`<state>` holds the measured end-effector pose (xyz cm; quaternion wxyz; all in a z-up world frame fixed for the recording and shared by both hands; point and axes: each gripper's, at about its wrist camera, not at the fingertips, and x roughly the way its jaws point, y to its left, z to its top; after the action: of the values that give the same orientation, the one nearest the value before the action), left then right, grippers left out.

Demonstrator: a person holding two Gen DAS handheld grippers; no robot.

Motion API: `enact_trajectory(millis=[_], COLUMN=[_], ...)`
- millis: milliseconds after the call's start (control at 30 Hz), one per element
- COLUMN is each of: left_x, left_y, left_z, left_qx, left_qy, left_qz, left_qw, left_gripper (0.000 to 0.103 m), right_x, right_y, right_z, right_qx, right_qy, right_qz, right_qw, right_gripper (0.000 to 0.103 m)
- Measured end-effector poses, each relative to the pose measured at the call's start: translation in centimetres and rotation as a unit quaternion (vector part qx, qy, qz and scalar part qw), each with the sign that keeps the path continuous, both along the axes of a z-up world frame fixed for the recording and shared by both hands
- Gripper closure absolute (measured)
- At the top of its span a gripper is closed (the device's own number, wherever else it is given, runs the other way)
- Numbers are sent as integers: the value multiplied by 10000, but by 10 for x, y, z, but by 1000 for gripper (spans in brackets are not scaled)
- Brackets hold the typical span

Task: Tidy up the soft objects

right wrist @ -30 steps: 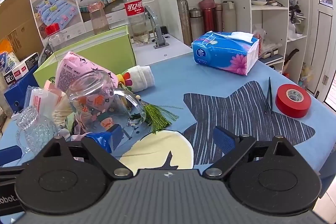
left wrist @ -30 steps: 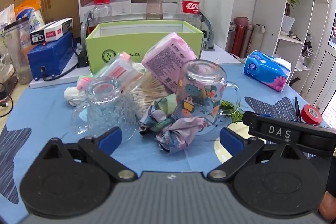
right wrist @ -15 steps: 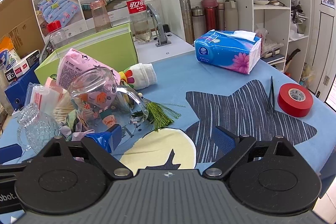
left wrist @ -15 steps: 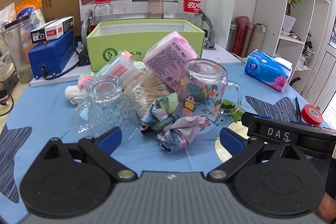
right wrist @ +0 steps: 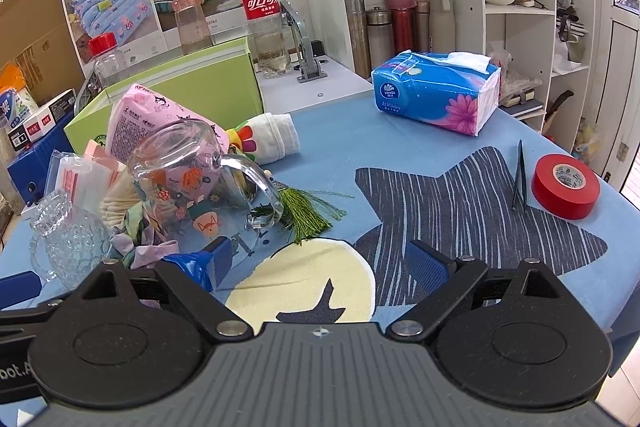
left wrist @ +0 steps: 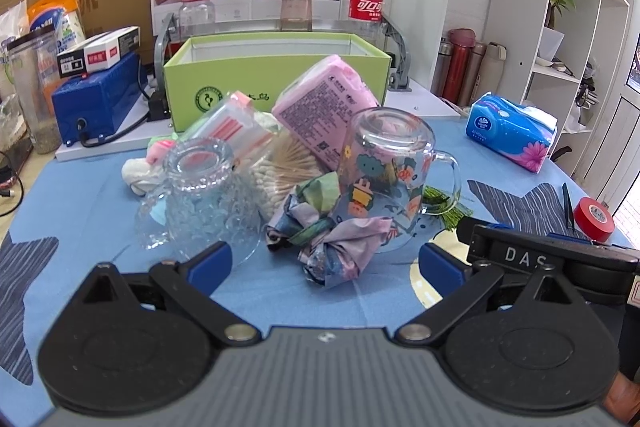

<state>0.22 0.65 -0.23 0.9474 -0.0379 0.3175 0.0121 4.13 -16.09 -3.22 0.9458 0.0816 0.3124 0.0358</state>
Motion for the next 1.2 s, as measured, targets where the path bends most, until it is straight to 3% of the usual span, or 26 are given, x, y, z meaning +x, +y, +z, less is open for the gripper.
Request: enact_trajectory(millis=[667,833,1000,1100,1200], left_x=[2,-10,-16,-9,5], left_y=[5,30,88,127,164], left_z=[-2,15,53,70,78], left_qx=[-66,-161,-46,52,16], left_qy=[82,-41,-444,-614,-551], left_qz=[20,56,642,1163,1766], left_qw=[9999,9998,9969,9913,9827], left_gripper=[4,4,4,4,4], right_x=[2,4,7,27,62], right_y=[2,-2,-3,22,66], right_z=[-4,4,53,82,94], right_qx=[-32,81,338,225,-107], right_qy=[69,-14,-701,-1033,-986], right_qz=[25,19,153,679,1325], right_qw=[10000,10000,9968,9921,9862], right_gripper=[22,22,22,22,22])
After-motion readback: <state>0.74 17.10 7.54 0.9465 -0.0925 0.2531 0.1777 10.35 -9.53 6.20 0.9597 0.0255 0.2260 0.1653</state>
